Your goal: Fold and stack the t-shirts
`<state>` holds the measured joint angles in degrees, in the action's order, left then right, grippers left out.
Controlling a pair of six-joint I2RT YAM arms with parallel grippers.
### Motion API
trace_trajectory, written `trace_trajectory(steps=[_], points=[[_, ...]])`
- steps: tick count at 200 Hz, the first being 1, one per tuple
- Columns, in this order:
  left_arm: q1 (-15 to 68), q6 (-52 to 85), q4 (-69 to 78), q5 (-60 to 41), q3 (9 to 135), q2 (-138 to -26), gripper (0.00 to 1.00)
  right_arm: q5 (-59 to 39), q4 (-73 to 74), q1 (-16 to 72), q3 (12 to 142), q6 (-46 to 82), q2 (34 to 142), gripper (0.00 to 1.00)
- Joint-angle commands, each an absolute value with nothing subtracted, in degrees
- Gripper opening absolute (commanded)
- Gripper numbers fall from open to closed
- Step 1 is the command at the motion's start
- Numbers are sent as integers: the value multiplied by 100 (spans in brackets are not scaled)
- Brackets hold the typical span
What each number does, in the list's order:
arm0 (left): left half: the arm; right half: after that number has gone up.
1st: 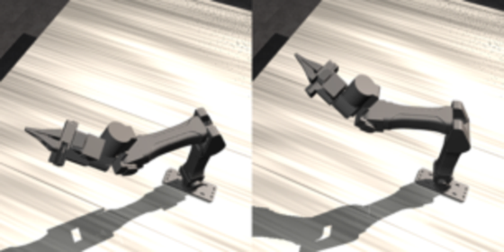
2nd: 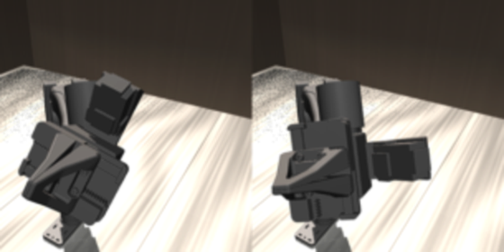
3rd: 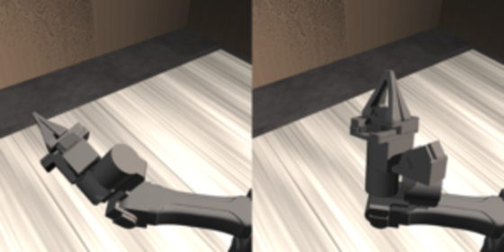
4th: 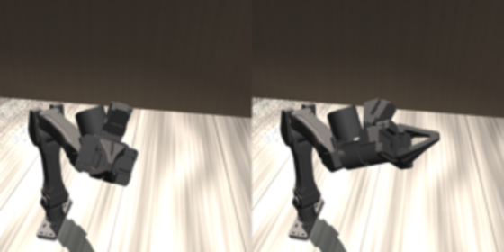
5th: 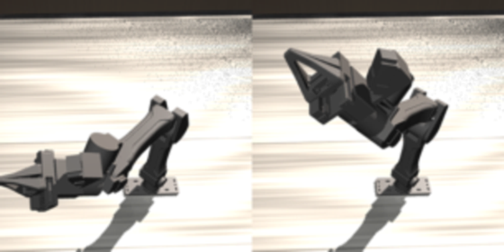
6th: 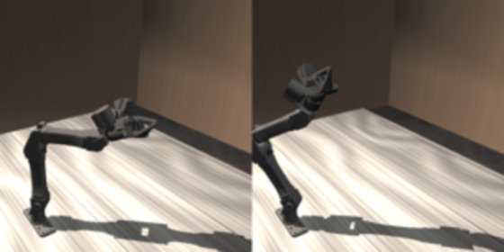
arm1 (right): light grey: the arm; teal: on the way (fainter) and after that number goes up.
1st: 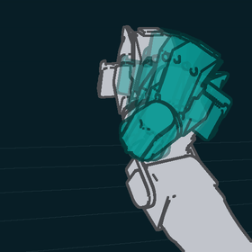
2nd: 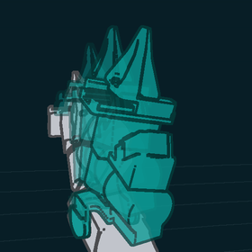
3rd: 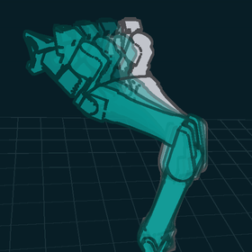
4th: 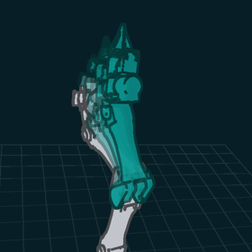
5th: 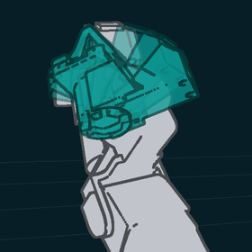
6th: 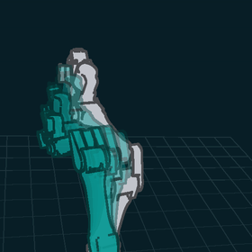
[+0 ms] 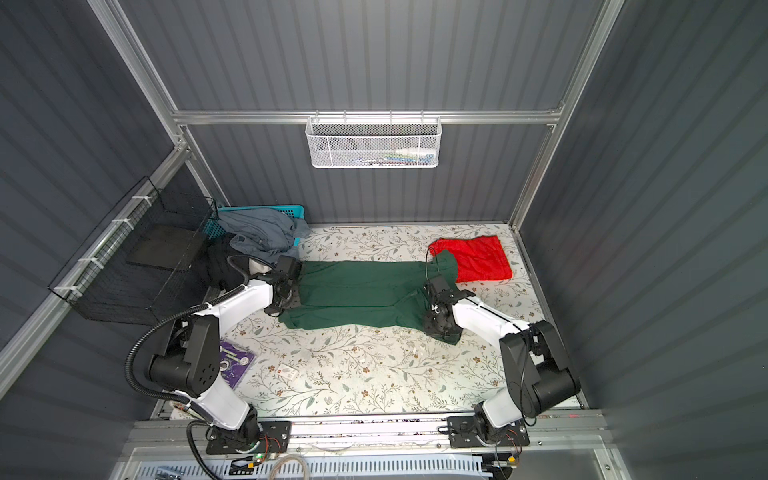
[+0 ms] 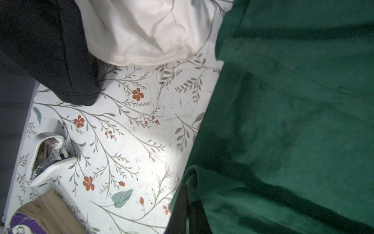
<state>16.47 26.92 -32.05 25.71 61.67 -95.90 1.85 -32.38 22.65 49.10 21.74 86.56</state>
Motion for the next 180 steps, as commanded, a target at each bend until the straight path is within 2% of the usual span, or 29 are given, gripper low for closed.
trace_trajectory(steps=[1, 15, 90, 180], points=[[1635, 2617, -3273, 2592, 6269, -9560, 0, 669, -3509, 2257, 5278, 2147, 8476, 6], [1635, 2593, -3250, 2602, 6258, -9567, 0, 916, -3616, 2249, 5494, 2121, 8411, 0], [1637, 2576, -3229, 2675, 6125, -9462, 0, 1459, -3748, 2085, 6788, 1715, 9311, 0], [1644, 2365, -3124, 2642, 5871, -9301, 0, 1884, -3590, 1913, 7432, 1503, 9807, 0]])
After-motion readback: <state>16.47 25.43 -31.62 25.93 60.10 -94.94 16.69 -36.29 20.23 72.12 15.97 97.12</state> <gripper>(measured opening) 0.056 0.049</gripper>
